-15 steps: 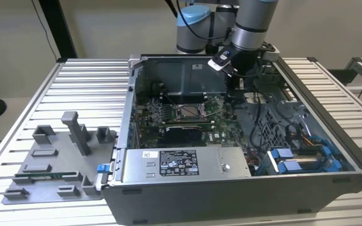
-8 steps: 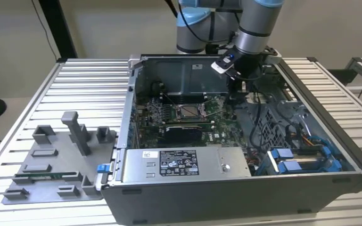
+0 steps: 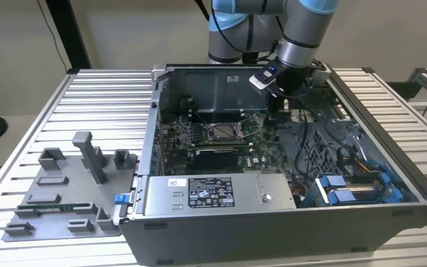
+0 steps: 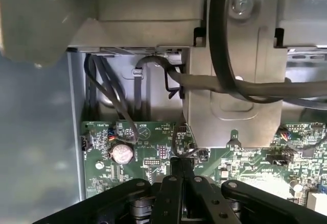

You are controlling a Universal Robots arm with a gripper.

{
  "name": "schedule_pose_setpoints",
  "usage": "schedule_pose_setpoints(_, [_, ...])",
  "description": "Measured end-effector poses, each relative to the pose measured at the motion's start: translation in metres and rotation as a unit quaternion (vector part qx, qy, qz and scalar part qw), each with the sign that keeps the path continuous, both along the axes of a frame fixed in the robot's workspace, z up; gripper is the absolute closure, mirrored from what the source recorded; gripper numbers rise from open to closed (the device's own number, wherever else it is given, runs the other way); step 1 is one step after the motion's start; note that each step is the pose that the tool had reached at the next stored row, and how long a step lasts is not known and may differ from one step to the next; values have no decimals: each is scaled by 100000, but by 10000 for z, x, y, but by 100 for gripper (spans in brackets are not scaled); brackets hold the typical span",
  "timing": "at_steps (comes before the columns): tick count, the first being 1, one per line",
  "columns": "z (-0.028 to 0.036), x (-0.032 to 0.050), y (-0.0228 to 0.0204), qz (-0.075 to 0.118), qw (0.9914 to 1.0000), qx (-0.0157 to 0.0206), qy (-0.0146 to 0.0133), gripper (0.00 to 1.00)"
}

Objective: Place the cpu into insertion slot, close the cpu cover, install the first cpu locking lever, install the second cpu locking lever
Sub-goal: 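Close the cpu cover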

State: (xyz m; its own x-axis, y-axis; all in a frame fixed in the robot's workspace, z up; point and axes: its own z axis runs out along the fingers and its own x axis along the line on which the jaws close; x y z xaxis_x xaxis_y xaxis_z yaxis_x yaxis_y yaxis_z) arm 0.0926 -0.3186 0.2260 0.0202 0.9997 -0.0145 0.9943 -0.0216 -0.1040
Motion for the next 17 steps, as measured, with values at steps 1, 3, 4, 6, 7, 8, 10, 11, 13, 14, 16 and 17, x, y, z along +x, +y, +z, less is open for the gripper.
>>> schedule_pose_setpoints(1, [-18,2,0,0,100000,-5,39,100])
schedule_pose_setpoints(3, [-49,3,0,-3,100000,7,206,100])
schedule_pose_setpoints(4, [-50,3,-2,-1,99998,-13,662,100])
schedule_pose_setpoints(6, [-51,3,-6,0,99980,1,1985,100])
schedule_pose_setpoints(7, [-50,4,-8,0,99966,1,2616,100])
schedule_pose_setpoints(8, [-46,4,-9,2,99956,0,2970,100])
schedule_pose_setpoints(10, [-39,4,-12,5,99933,1,3668,100])
schedule_pose_setpoints(11, [-35,4,-12,5,99920,1,3994,100])
schedule_pose_setpoints(13, [-29,4,-22,8,99891,113,4661,100])
schedule_pose_setpoints(14, [-23,4,-25,3,99880,177,4902,100])
schedule_pose_setpoints(16, [-6,1,-26,-15,99860,268,5279,100])
schedule_pose_setpoints(17, [2,-5,-26,-21,99857,309,5343,100])
